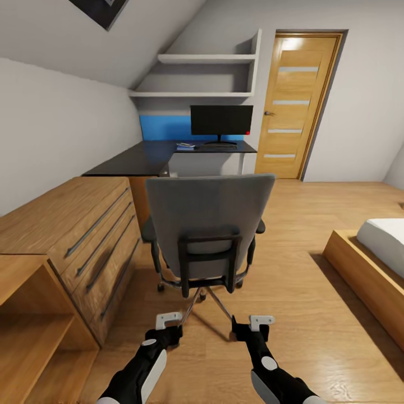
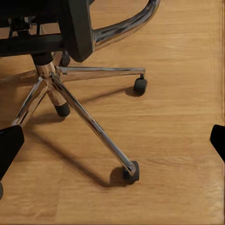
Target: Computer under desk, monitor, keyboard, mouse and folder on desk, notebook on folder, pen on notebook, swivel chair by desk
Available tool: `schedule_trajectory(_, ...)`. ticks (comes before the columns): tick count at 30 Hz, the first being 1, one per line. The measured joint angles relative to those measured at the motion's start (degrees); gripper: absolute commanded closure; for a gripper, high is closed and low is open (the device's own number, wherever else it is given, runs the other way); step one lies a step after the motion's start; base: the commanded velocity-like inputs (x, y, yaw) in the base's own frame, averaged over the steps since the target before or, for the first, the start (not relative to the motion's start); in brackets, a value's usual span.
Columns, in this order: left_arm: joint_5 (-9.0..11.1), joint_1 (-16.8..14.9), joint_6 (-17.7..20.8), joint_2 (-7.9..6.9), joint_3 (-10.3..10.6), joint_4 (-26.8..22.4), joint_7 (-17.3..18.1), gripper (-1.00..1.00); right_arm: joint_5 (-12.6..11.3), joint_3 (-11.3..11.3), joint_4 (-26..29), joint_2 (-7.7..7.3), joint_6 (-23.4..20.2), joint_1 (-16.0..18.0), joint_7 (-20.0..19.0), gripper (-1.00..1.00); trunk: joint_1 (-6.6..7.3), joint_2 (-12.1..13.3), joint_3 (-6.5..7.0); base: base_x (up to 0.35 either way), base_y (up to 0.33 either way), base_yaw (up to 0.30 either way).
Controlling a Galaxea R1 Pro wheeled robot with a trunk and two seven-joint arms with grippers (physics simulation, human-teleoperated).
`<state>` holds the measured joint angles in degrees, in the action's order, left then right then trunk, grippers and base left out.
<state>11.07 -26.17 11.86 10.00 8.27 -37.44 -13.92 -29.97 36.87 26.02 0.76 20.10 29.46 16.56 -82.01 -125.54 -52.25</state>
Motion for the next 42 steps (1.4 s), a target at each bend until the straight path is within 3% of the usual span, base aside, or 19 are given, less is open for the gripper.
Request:
schedule_trajectory(6, -0.01, 0.00, -0.12, 0.00, 0.10, 0.01, -0.05, -1.00, -0.01, 0.06, 0.16, 0.06, 0.08, 0.00, 2.45, -1.00, -1.32, -2.41, -1.08, 0.000, 0.000, 0.008)
schedule_trajectory(15, -0.04, 0.00, -0.48, 0.00, 0.11, 0.01, -0.07, -1.00, 0.01, 0.06, 0.19, 0.06, 0.14, 0.00, 2.78, -1.00, -3.30, -6.02, -2.69, 0.000, 0.000, 0.000)
schedule_trajectory(23, 0.06, -0.01, -5.47, 0.00, 0.33, 0.01, -0.13, -1.00, 0.05, 0.08, 0.11, 0.06, 0.49, 0.00, 2.79, -1.00, -5.05, -9.23, -3.74, 0.000, 0.000, 0.000)
schedule_trajectory(34, 0.08, -0.01, -6.38, 0.00, 0.33, 0.01, -0.04, -1.00, 0.11, 0.08, -0.11, 0.15, 2.94, -0.08, 2.77, -1.00, -7.47, -13.64, -4.76, 0.000, 0.000, 0.000)
schedule_trajectory(42, 0.04, -0.01, -6.40, 0.00, 0.29, 0.04, 0.38, -1.00, 0.11, 0.16, 0.05, 0.15, 3.07, -0.09, 2.86, -1.00, -7.48, -13.65, -4.64, 0.000, 0.000, 0.000)
